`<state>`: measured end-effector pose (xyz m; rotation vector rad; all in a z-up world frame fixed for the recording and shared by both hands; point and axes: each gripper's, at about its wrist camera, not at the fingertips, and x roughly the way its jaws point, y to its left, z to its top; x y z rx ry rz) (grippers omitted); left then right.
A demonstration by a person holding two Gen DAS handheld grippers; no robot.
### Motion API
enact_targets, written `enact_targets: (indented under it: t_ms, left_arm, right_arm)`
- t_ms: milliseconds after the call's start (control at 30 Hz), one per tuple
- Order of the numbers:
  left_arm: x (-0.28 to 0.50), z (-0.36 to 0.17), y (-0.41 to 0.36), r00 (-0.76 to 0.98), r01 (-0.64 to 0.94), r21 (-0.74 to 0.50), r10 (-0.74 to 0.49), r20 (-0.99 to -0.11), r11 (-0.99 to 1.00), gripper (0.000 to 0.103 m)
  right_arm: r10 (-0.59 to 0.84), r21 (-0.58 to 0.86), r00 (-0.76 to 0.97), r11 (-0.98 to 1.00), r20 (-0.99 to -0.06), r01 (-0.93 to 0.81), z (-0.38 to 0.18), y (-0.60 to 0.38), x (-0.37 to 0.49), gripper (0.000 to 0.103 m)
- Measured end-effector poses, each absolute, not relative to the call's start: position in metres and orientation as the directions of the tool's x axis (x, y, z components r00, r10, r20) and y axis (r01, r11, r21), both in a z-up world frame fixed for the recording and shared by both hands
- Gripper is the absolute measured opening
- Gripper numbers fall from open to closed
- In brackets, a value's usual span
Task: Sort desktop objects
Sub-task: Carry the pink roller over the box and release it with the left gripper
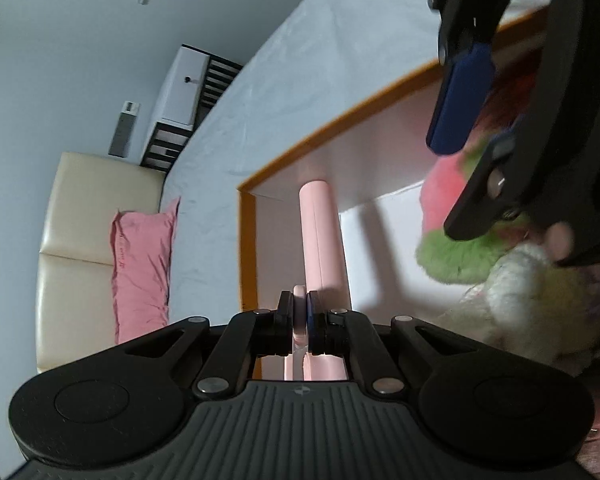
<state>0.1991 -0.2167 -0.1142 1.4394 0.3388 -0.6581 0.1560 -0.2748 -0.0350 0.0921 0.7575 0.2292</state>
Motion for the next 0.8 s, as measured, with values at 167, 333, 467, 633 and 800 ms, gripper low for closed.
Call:
enact_targets:
  t_ms: [167,333,467,633,800]
  left_arm:
    - [0.21,-0.125,-0.211,0.759,0.625,0.78,-0.206,-0.618,-0.038,0.007]
    - [0.213,-0.127,-0.208,0.744,0.641,0.766,-0.209,-0.634,-0.041,0.008]
    - [0.218,-0.13,-0.206,0.724,0.669,0.742,-0.195,-0.662,-0.033,0.009]
    - [0.226,-0.134,-0.198,0.677,0.728,0.685,-0.156,-0.72,-0.001,0.009]
    - [0.219,-0.117,-0.187,0.679,0.73,0.681,-0.178,-0.712,0.061,0.01]
  right_arm:
    - [0.232,0.13,0.696,0.972,-0.679,-0.197,-0.036,-0.271,0.158,0.039]
    - [0.216,0.091,0.695,0.973,-0.686,-0.213,-0.036,-0.267,0.156,0.04]
    - [0.205,0.077,0.694,0.974,-0.69,-0.211,-0.036,-0.266,0.156,0.041]
    - [0.205,0.086,0.689,0.975,-0.695,-0.202,-0.034,-0.268,0.158,0.042]
    - [0.215,0.114,0.683,0.975,-0.698,-0.19,-0.032,-0.272,0.159,0.045]
